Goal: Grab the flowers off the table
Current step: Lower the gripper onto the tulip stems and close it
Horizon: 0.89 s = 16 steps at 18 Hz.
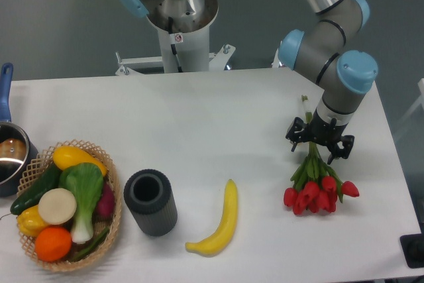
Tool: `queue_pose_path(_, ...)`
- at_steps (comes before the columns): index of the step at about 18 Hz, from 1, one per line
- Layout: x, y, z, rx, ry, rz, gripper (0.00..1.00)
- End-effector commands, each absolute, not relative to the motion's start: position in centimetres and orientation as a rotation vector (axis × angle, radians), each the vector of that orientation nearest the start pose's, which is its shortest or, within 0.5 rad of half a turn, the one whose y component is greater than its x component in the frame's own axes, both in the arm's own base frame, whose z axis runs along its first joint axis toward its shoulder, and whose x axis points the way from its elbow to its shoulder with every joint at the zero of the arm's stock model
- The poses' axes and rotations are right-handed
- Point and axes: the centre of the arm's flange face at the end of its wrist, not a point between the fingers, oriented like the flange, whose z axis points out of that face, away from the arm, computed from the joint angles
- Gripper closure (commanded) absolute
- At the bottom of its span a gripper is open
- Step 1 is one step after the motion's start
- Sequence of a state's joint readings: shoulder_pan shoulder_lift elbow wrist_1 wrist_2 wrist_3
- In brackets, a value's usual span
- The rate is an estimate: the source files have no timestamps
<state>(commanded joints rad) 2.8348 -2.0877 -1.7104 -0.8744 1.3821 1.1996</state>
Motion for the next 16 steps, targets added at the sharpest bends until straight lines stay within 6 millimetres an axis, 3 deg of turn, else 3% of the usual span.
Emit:
queue_pose_path(4,-55.0,33.9,19.6,-2.952,-0.083,-0.037,0.04)
queue_pose_path(8,-55.5,34.2,20.1,-2.946,-0.135,-0.026,0.35)
queue_pose_path(16,-56.0,34.4,20.4,-2.937,-0.194,-0.021,0.63)
